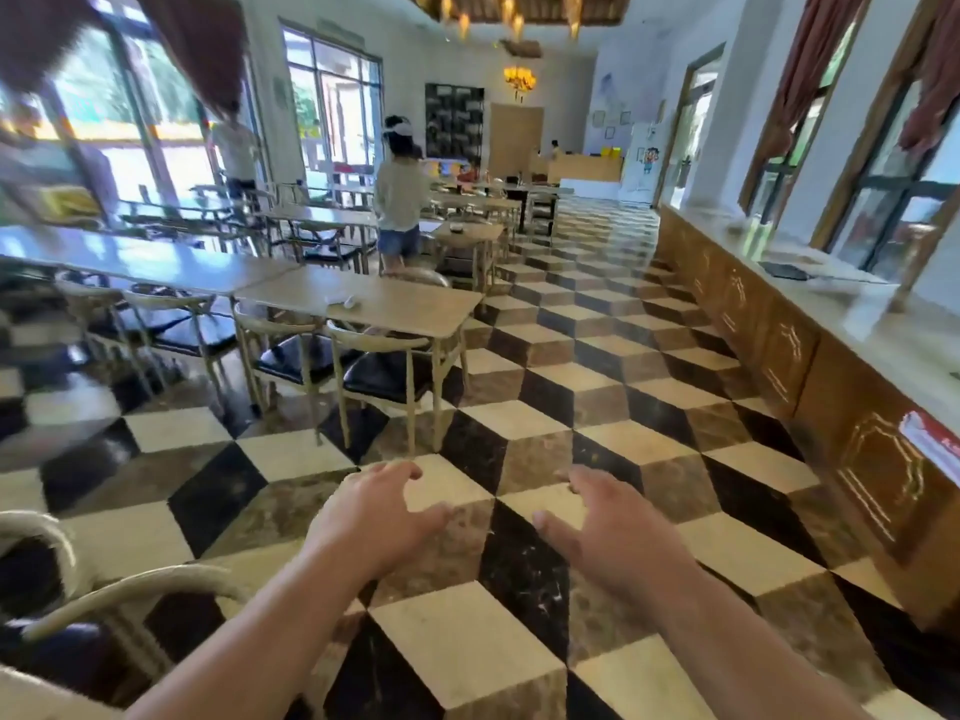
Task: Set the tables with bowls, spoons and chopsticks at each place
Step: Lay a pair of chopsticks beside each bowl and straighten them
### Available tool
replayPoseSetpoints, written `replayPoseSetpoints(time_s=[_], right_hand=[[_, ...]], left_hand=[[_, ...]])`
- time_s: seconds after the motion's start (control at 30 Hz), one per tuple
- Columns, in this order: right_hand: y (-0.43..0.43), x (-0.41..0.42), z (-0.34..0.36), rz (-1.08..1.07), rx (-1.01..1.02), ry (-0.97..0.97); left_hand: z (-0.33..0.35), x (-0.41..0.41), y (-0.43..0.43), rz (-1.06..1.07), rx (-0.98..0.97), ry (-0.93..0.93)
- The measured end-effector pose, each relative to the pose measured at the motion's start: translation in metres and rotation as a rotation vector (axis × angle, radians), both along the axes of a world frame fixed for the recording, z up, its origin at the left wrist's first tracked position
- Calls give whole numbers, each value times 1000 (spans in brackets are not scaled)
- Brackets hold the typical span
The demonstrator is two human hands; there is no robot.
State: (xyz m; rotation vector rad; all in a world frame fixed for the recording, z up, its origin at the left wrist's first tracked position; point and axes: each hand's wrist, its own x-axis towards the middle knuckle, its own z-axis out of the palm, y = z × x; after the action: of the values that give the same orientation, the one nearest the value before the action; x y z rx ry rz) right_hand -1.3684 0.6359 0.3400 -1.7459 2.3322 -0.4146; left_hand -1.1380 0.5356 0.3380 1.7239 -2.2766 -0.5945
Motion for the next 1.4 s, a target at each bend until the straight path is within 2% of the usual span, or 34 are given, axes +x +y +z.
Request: replayPoseSetpoints(time_s=[0.2,0.37,0.63,0.83,1.0,1.17,1.3,1.4], right_hand=[[-155,-44,7,343,15,16],[-265,-18,11,621,42,16],[-386,105,-20,979,116,97],[-470,216,-40,1183,151,182],[-547,294,-37,1287,167,195],[-592,372,-46,1427,208,113],[-605,429,-64,1620,273,127],[-615,471,-79,1814,320,120]], left_hand=[[8,-20,-70,306,22,47],[3,-7,-107,556,20,36],[-51,73,-148,942,94,83],[-106,149,-216,1159,137,162],[-106,205,-270,1282,174,181],[-92,256,-287,1443,145,251],[-102,284,-276,1665,148,318],[-110,291,-261,1834,226,290]])
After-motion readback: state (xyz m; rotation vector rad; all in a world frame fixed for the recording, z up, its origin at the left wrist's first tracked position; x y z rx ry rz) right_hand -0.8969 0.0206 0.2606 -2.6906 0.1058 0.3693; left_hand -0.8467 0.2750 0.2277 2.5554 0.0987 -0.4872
